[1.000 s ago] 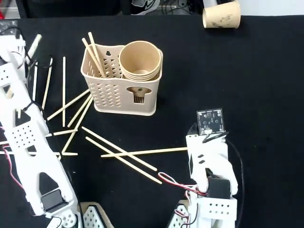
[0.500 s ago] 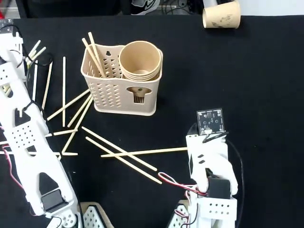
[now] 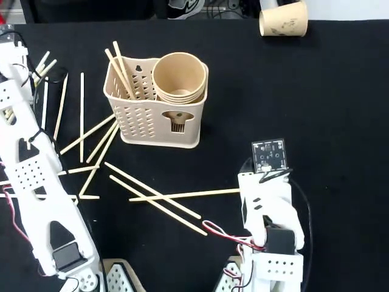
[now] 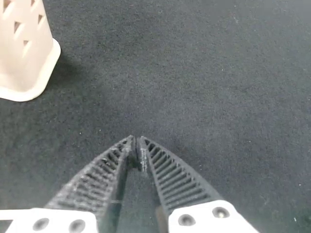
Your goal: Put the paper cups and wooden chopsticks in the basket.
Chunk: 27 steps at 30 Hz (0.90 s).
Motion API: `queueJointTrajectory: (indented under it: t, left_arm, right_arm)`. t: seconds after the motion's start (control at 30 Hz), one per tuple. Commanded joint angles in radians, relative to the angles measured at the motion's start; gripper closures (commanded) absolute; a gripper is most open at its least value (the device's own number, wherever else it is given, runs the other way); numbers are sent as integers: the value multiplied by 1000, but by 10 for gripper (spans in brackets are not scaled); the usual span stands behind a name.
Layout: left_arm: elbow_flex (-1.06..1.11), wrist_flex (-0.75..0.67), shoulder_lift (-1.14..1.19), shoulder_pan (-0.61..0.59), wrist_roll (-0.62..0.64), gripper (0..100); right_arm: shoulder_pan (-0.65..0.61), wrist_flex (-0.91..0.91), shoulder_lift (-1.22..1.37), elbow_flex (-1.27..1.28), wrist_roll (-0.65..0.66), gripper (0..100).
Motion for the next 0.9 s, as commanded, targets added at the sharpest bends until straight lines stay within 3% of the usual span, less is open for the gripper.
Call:
queueJointTrajectory:
  t: [0.0, 0.37, 0.5, 0.7, 0.87]
  left_arm:
    - [38, 11, -187, -28, 18, 973]
    - [611, 2, -776, 30, 20, 971]
    - [800, -69, -974, 59, 21, 971]
    - [1213, -311, -1206, 54, 21, 972]
    - [1676, -674, -1409, 59, 21, 972]
  right_arm:
    - [6, -5, -71, -2, 11, 982]
    - [6, -5, -71, -2, 11, 982]
    - [8, 0, -71, -2, 11, 982]
    - [8, 2, -71, -2, 11, 982]
    - [8, 2, -71, -2, 11, 982]
